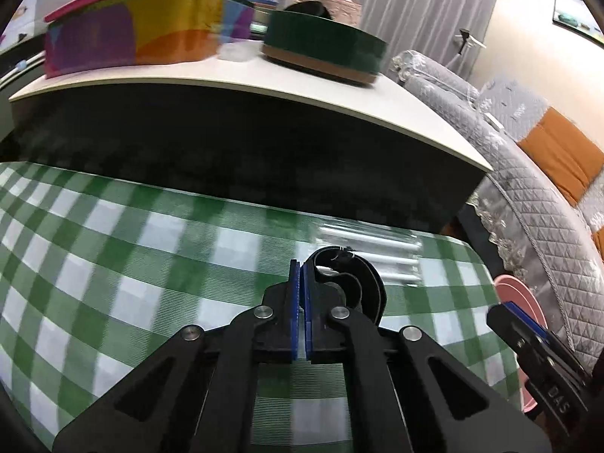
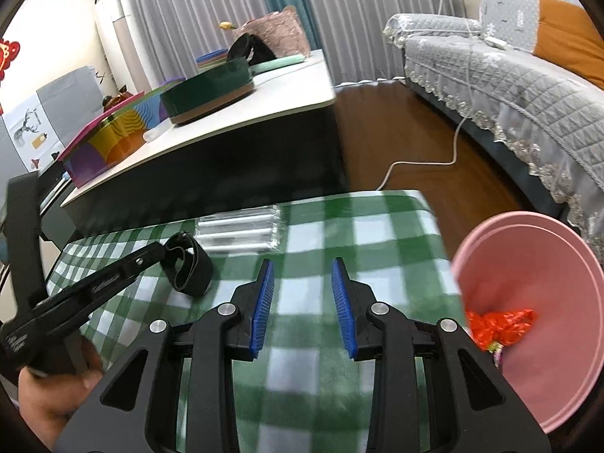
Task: Collect trash
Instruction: 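Grasp the black hair tie with the left tool while the right tool grasps the clear plastic tubes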
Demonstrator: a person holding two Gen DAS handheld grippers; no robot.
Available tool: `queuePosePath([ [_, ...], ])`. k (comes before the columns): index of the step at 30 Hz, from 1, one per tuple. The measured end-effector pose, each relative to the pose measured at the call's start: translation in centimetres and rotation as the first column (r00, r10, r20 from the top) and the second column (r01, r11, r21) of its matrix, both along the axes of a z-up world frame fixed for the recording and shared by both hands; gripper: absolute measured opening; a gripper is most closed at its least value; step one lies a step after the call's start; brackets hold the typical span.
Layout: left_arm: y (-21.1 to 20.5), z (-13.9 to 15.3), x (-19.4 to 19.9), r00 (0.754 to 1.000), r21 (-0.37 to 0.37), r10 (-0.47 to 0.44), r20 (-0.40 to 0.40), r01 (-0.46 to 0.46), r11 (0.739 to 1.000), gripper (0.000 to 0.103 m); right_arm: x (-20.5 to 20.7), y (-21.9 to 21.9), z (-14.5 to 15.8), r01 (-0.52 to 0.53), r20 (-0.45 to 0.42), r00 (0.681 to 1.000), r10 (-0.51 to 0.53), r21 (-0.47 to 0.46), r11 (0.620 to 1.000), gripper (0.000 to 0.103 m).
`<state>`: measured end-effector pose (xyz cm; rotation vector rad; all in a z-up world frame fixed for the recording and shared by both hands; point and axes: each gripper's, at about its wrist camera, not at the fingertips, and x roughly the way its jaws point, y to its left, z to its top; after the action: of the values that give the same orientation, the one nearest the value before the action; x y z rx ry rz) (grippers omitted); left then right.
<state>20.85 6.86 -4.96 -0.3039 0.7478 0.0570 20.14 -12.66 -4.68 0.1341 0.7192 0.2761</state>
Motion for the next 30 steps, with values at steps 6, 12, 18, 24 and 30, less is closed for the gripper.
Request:
queuePosePath([
  [6, 2.4, -0.4, -0.3, 0.999, -0.039, 0.033, -0.014, -0.034, 0.999, 0.002, 3.2, 2.3, -1.0, -0.002, -0.030, 1.000, 0.002, 0.005, 1.000, 0.039],
  [12, 3.4, -0.9, -0.5, 0.999, -0.061, 0.037, -0.025, -0.039, 0.997, 0.002, 6.3, 3.4, -1.8, -0.015, -0.086, 0.996, 0.018, 0.035, 0.999, 0.044],
  [18, 3.9, -1.1, -0.7, 0.998, -0.077, 0.045, -0.034, -0.048, 0.996, 0.001, 7.6, 5.0, -2.3, -0.069, -0.128, 0.989, 0.073, 0.035, 0.997, 0.024],
  [24, 3.7, -0.7, -1.3, 0.998, -0.081, 0.044, -0.036, -0.047, 0.996, 0.001, 5.9, 5.2, -1.3, -0.107, -0.103, 0.988, 0.111, 0.043, 0.993, 0.000],
  [30, 3.4, 0.4, -2.6, 0.999, -0.066, 0.046, -0.023, -0.048, 0.997, 0.002, 2.9, 4.2, 1.0, -0.096, -0.037, 0.994, 0.099, 0.056, 0.994, 0.000],
])
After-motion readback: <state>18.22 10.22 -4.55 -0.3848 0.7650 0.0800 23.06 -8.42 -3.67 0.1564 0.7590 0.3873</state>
